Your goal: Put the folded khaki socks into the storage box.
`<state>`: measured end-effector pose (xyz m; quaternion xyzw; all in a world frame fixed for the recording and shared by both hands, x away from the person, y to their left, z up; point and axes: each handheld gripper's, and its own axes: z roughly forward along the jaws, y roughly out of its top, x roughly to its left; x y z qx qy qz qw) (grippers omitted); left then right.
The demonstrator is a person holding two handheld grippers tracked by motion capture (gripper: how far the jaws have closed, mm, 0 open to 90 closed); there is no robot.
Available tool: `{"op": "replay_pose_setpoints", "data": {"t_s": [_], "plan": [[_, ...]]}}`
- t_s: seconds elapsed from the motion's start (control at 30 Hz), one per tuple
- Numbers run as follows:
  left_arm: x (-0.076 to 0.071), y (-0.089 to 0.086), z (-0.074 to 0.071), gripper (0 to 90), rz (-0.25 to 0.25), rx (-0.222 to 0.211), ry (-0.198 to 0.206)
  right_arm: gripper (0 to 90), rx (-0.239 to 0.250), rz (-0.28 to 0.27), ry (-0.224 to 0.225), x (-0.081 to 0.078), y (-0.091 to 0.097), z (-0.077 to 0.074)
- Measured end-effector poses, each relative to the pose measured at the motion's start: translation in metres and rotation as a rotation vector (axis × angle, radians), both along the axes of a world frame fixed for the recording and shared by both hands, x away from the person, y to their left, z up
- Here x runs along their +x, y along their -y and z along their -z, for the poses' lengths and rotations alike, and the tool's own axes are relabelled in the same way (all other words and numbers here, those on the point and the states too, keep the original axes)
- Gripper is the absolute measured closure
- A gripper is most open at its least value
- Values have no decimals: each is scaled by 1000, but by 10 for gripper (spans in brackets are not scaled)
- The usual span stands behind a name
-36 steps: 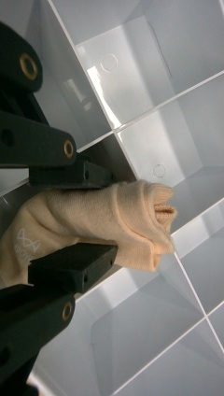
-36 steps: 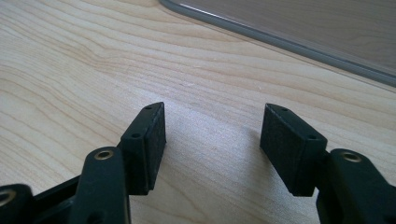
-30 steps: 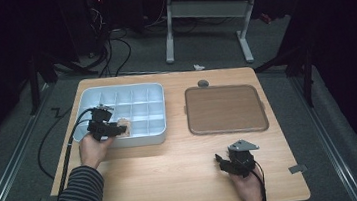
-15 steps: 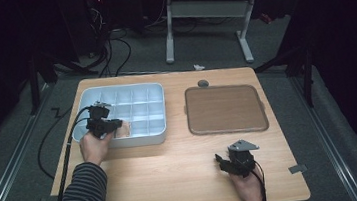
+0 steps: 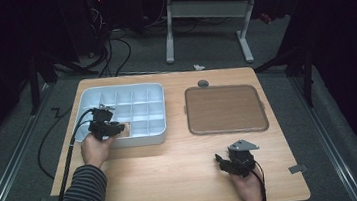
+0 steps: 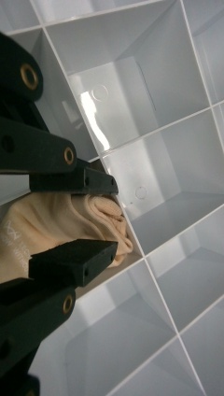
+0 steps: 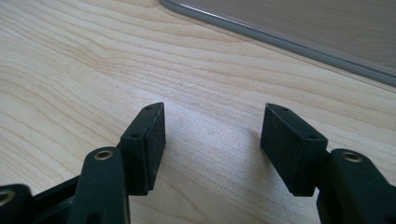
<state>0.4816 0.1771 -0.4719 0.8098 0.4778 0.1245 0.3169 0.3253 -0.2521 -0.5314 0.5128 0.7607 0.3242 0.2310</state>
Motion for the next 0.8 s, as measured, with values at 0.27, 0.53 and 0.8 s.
{"op": "replay_pose_setpoints", "data": {"t_s": [0.27, 0.53, 0.8], "plan": [[-6, -4, -4, 562, -8, -29, 27, 404, 1, 0, 0, 0, 0, 0], [-11, -6, -12, 532, -21, -48, 61, 404, 1, 0, 0, 0, 0, 0], [-18, -11, -19, 534, -17, -60, 53, 404, 3, 3, 0, 0, 0, 0]]}}
